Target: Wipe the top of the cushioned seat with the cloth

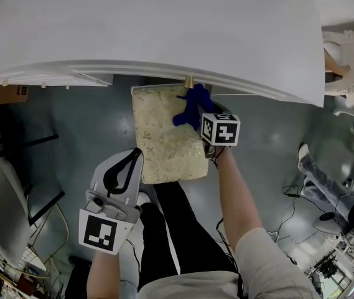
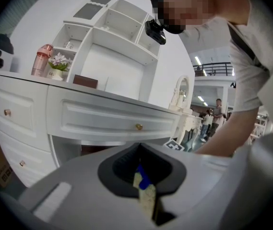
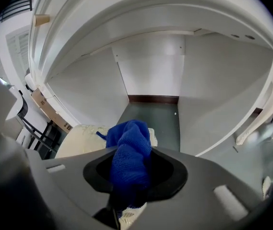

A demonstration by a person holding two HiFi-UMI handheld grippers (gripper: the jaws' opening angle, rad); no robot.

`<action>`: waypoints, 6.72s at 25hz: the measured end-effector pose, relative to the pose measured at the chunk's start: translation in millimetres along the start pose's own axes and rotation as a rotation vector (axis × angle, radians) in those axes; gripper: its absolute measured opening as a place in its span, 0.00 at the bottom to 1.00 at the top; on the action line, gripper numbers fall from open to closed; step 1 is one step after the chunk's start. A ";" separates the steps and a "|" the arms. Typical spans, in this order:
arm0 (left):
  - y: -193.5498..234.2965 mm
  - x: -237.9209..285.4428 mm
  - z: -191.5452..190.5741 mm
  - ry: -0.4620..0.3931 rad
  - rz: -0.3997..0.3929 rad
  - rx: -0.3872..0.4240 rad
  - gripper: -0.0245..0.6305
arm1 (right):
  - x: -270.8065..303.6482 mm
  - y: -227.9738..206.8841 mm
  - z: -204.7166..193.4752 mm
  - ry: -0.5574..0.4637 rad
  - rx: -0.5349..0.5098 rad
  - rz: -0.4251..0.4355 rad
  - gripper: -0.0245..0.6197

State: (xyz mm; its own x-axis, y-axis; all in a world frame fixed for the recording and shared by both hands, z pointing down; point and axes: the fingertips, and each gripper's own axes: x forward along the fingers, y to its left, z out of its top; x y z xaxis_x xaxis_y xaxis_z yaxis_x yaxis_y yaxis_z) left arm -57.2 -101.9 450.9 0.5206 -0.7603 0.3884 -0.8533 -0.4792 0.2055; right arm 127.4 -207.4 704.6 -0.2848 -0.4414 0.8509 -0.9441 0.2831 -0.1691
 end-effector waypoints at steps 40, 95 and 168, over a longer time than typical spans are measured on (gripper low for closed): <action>21.5 -65.7 -7.8 -0.079 0.097 -0.022 0.02 | -11.6 109.7 -48.8 0.001 -0.198 0.076 0.22; -18.2 -68.5 -8.4 -0.081 0.042 0.014 0.02 | -56.3 68.4 -115.3 -0.026 -0.114 0.043 0.22; -9.7 -145.3 -34.6 -0.096 0.081 0.005 0.02 | -75.8 194.4 -190.1 -0.039 -0.207 0.087 0.22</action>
State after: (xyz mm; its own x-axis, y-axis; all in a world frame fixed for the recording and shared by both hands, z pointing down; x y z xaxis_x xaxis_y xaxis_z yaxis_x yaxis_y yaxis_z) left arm -125.6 28.3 423.6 0.4504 -0.8352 0.3155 -0.8927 -0.4162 0.1727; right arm -2.9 42.9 701.8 -0.3734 -0.4397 0.8168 -0.8629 0.4880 -0.1317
